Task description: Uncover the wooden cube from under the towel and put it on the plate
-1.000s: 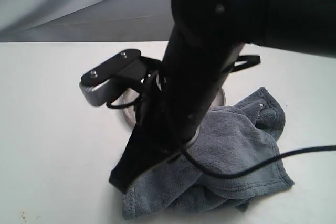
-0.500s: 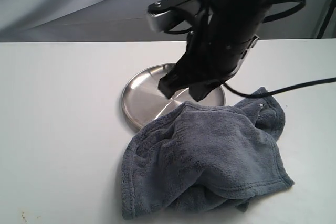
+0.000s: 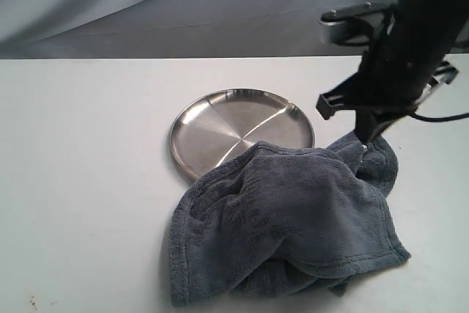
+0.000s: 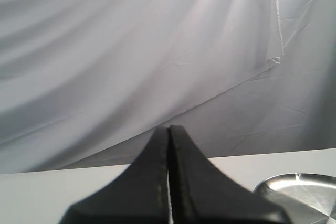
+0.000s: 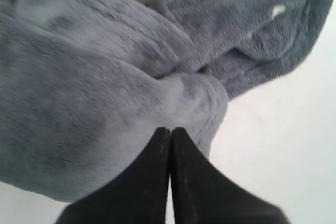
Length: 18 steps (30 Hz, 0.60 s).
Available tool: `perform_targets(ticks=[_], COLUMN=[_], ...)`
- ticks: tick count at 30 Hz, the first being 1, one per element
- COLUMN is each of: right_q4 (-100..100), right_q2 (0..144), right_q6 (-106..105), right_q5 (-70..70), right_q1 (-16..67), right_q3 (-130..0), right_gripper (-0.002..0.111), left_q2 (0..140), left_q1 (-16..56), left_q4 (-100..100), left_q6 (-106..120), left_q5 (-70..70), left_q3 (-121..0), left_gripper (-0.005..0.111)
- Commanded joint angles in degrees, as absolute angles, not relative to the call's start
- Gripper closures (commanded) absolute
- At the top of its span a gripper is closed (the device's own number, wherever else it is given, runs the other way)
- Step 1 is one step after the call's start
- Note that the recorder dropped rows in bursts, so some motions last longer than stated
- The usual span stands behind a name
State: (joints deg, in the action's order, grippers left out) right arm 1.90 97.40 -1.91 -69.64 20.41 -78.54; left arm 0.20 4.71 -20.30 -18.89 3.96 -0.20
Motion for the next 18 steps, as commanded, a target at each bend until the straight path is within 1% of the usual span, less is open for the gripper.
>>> perform_targets(ticks=[1, 2, 4, 5, 6, 7, 8, 9, 11, 12, 14, 16, 18], right_q4=[1.8, 1.8, 1.8, 1.8, 1.8, 1.8, 1.8, 1.8, 1.5, 0.9, -1.5, -2.4, -1.4], right_q2=[97.0, 97.0, 97.1, 97.1, 97.1, 97.7, 98.3, 99.7, 102.8, 104.8, 107.9, 109.8, 110.7], right_q6=[0.0, 0.4, 0.4, 0.4, 0.4, 0.4, 0.4, 0.4, 2.9, 4.4, 7.0, 8.5, 9.1], right_q5=[-66.4, -65.9, -64.7, -62.9, -61.9, -60.1, -59.2, -58.4, -58.2, -58.2, -55.8, -52.9, -51.5], right_q1=[15.1, 14.4, 13.2, 13.2, 13.2, 13.2, 13.2, 13.2, 13.2, 13.2, 13.2, 13.2, 13.2], right_q3=[-71.6, -71.2, -71.1, -71.1, -71.1, -71.1, -71.1, -71.1, -71.1, -71.2, -71.2, -71.2, -71.2], right_gripper=[0.108, 0.108, 0.103, 0.094, 0.088, 0.077, 0.070, 0.058, 0.046, 0.042, 0.038, 0.035, 0.035], left_q2=[0.0, 0.0, 0.0, 0.0, 0.0, 0.0, 0.0, 0.0, 0.0, 0.0, 0.0, 0.0, 0.0], left_q1=[4.6, 4.6, 4.6, 4.6, 4.6, 4.6, 4.6, 4.6, 4.6, 4.6, 4.6, 4.6, 4.6], left_q4=[-20.3, -20.3, -20.3, -20.3, -20.3, -20.3, -20.3, -20.3, -20.3, -20.3, -20.3, -20.3, -20.3], left_q6=[-19.2, -19.2, -19.2, -19.2, -19.2, -19.2, -19.2, -19.2, -19.2, -19.2, -19.2, -19.2, -19.2], left_q5=[4.5, 4.5, 4.5, 4.5, 4.5, 4.5, 4.5, 4.5, 4.5, 4.5, 4.5, 4.5, 4.5], left_q3=[0.0, 0.0, 0.0, 0.0, 0.0, 0.0, 0.0, 0.0, 0.0, 0.0, 0.0, 0.0, 0.0], left_gripper=[0.107, 0.107, 0.107, 0.107, 0.107, 0.107, 0.107, 0.107, 0.107, 0.107, 0.107, 0.107, 0.107])
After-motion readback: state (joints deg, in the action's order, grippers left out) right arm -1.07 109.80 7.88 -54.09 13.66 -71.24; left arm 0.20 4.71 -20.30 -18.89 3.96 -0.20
